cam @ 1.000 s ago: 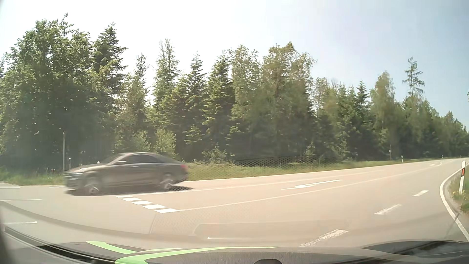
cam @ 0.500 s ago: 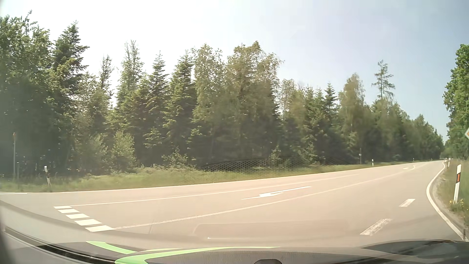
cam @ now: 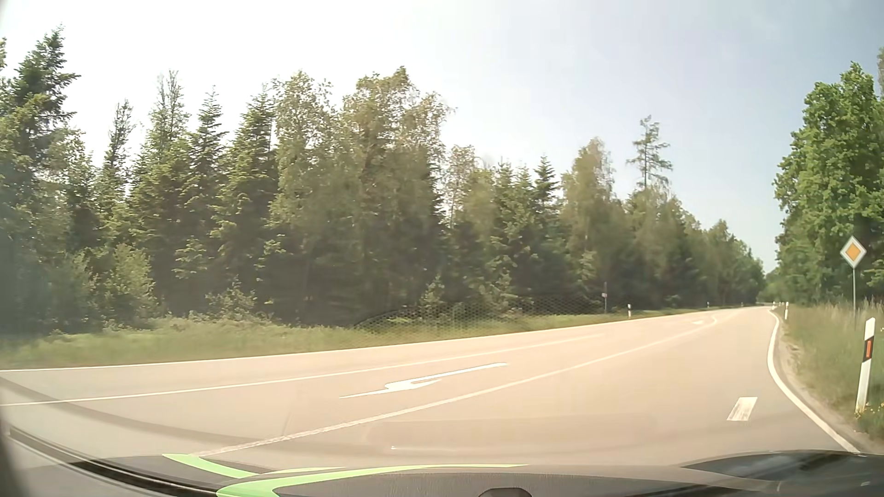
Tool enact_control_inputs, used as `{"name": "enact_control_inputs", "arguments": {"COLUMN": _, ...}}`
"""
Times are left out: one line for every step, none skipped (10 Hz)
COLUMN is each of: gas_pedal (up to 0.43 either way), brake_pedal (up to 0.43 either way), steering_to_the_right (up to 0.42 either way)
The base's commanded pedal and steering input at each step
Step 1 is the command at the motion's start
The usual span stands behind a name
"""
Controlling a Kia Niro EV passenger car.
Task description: Follow the waypoints while adhering to traffic rules and regulations
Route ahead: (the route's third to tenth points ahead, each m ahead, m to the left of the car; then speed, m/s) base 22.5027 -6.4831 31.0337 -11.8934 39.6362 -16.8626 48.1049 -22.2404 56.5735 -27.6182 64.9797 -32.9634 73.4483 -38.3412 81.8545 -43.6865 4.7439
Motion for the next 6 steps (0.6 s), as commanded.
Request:
{"name": "enact_control_inputs", "arguments": {"gas_pedal": 0.441, "brake_pedal": 0.0, "steering_to_the_right": 0.32}}
{"name": "enact_control_inputs", "arguments": {"gas_pedal": 0.441, "brake_pedal": 0.0, "steering_to_the_right": 0.315}}
{"name": "enact_control_inputs", "arguments": {"gas_pedal": 0.441, "brake_pedal": 0.0, "steering_to_the_right": 0.306}}
{"name": "enact_control_inputs", "arguments": {"gas_pedal": 0.461, "brake_pedal": 0.0, "steering_to_the_right": 0.295}}
{"name": "enact_control_inputs", "arguments": {"gas_pedal": 0.48, "brake_pedal": 0.0, "steering_to_the_right": 0.283}}
{"name": "enact_control_inputs", "arguments": {"gas_pedal": 0.48, "brake_pedal": 0.0, "steering_to_the_right": 0.269}}
